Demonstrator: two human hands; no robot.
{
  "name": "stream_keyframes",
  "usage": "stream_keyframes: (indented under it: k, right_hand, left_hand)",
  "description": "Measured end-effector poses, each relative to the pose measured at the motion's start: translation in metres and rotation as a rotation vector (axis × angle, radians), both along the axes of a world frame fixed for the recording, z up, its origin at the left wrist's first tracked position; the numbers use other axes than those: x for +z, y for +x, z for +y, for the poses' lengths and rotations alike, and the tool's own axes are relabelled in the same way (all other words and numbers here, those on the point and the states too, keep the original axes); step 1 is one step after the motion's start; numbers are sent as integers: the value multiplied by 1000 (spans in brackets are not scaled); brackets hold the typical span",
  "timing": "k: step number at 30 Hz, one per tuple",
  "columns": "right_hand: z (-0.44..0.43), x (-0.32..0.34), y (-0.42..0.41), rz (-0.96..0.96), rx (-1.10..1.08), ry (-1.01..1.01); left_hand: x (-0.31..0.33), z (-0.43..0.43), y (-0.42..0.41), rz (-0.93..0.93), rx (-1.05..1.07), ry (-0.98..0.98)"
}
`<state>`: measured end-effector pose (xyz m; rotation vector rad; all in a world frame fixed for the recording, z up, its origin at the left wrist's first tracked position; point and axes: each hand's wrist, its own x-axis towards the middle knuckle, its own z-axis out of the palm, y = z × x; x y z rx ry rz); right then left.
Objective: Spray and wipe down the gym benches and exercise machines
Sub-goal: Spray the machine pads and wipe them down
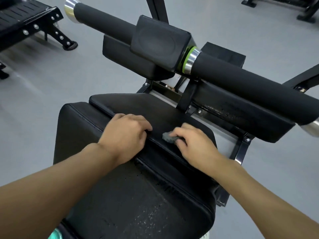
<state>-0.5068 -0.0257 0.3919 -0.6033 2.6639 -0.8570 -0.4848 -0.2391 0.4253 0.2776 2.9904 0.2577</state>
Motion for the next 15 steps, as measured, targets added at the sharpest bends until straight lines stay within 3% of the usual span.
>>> stream_keyframes:
  k: [4, 10, 15]
  right_hand:
    - [41, 13, 36, -9, 65, 23]
    - [1, -12, -15, -58, -58, 13]
    - [51, 0, 25, -70, 39, -30]
  left_hand:
    - [-5, 22, 12, -41, 20, -23]
    - [-7, 21, 9, -51, 39, -48]
    - [-9, 19, 8, -45, 36, -36]
